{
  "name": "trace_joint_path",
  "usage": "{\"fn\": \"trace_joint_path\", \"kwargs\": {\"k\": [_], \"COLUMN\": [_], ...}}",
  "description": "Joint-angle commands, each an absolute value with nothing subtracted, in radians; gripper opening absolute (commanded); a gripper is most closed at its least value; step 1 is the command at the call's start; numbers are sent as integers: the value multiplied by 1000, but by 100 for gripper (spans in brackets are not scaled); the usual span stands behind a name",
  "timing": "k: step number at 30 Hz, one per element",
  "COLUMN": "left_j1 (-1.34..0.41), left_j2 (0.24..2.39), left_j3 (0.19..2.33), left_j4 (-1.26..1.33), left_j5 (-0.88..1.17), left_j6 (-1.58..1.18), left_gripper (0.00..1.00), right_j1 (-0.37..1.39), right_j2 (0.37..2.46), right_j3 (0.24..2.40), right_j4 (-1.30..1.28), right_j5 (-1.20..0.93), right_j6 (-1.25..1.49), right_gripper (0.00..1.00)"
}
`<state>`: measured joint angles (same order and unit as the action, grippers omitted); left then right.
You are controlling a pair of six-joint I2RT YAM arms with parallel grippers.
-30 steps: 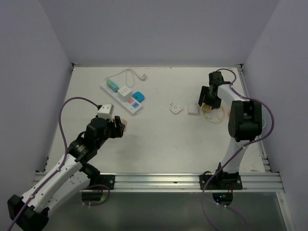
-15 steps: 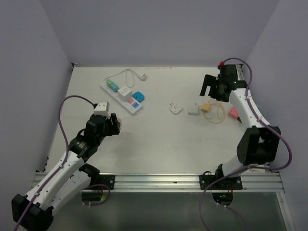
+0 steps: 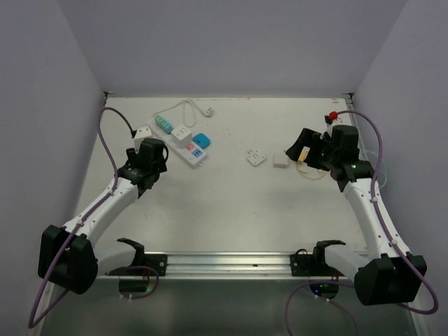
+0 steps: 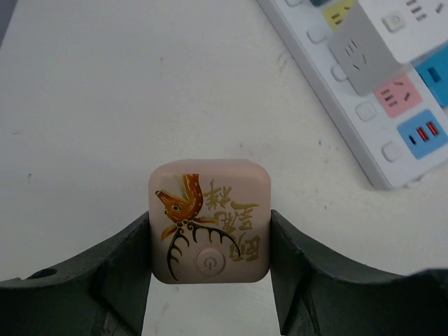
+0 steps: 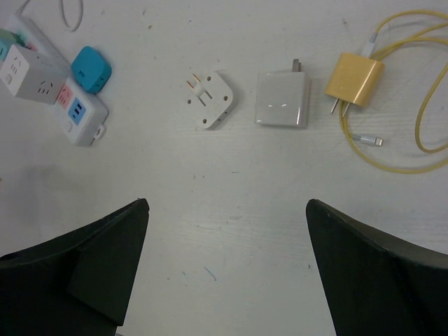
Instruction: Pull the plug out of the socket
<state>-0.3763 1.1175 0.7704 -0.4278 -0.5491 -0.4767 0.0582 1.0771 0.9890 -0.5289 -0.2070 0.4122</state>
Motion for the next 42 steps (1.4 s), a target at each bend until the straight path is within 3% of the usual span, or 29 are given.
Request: {"fn": "trace_joint_path", "kwargs": {"k": [1, 7, 16, 26, 27, 34, 42], "left_j1": [-284, -147, -124, -127, -130, -150, -169], "left_j2": [1201, 1394, 1623, 1744, 1753, 1775, 1761], "left_j3": [839, 940, 1025, 1031, 1028, 1046, 1061], "left_j4": [-330, -307, -328, -310, -311, -334, -367], "left_j5": [-699, -736, -899, -890, -885, -832, -776], "left_j6": [-466, -437, -356, -290, -288, -290, -310], "left_gripper": [0, 0, 0, 17, 19, 70, 87], "right_j1": [63, 61, 63, 63, 63, 63, 61], "right_j2": [1051, 1040, 1035, 1043, 1045, 1055, 1060], "right_j3": [947, 923, 904, 897, 897, 899, 907], "right_j4": [-465, -454, -446, -445, -446, -451, -463], "right_j5": [-261, -285, -291, -290, -290, -278, -261], "right_j6": [437, 433, 425, 423, 422, 416, 411], "right_gripper": [99, 99, 99, 99, 99, 99, 99]}}
